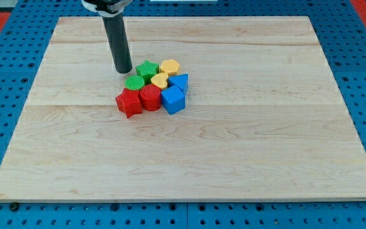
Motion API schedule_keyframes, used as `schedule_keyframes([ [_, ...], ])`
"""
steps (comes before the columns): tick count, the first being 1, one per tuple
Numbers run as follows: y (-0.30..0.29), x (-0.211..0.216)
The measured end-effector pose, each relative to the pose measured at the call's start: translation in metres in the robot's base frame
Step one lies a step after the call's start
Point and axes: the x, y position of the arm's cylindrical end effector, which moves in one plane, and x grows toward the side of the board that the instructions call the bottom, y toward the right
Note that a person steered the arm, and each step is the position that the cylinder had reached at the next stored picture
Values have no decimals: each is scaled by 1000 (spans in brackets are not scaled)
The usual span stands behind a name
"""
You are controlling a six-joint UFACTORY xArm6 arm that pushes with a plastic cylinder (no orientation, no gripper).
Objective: Move your arm above the green star
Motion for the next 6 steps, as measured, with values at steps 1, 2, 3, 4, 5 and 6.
schedule_keyframes([
  [1,-4,1],
  [2,-14,1],
  [3,-21,1],
  [4,-21,-16],
  [5,-10,-32],
  [6,26,-48],
])
